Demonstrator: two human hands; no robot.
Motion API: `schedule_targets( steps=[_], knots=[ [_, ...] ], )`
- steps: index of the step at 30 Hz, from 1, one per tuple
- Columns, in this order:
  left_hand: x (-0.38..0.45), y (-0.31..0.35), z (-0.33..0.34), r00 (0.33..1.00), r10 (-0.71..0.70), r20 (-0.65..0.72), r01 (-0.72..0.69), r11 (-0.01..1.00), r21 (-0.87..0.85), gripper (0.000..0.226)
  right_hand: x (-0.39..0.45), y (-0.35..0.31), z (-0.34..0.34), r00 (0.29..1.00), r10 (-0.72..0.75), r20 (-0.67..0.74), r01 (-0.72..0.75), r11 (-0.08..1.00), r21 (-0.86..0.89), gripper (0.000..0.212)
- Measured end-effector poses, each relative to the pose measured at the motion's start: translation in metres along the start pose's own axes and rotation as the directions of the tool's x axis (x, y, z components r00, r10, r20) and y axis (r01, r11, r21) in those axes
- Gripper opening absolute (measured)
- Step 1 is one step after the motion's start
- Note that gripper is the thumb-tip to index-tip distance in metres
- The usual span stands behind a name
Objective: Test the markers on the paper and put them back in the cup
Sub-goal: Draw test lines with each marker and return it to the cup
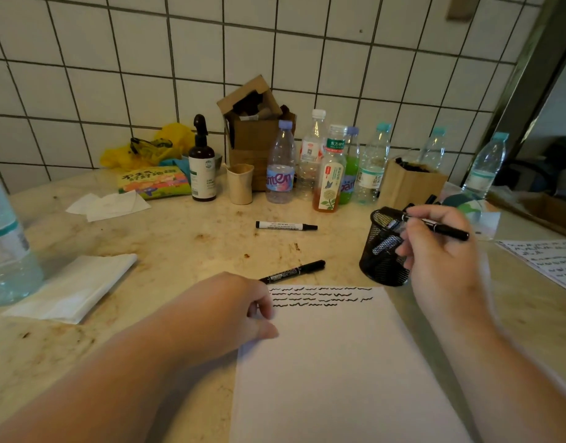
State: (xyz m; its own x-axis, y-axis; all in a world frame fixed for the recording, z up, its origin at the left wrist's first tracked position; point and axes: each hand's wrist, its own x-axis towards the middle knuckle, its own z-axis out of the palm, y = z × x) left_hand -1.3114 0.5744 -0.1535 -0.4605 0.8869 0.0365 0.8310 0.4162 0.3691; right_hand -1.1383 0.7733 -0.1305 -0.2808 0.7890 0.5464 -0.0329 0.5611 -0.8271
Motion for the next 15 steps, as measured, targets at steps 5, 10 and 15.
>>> schedule_targets(
  steps=[5, 10, 15],
  knots=[
    [0.001, -0.002, 0.001, 1.0, -0.005, -0.002, 0.005, 0.998, -0.058, 0.025, 0.018, 0.001, -0.006, 0.993, 0.106, -0.058, -0.118, 0.953, -0.279, 0.013],
    [0.0, -0.003, 0.002, 1.0, -0.005, -0.014, 0.004, 0.997, -0.071, 0.025, 0.039, -0.003, -0.007, 0.97, 0.24, -0.026, -0.24, 0.948, -0.208, 0.023],
    [-0.001, -0.002, 0.001, 0.999, 0.005, -0.032, -0.008, 0.996, -0.089, 0.025, 0.037, -0.033, -0.008, 0.993, 0.045, -0.111, -0.069, 0.971, -0.229, 0.039]
  ],
)
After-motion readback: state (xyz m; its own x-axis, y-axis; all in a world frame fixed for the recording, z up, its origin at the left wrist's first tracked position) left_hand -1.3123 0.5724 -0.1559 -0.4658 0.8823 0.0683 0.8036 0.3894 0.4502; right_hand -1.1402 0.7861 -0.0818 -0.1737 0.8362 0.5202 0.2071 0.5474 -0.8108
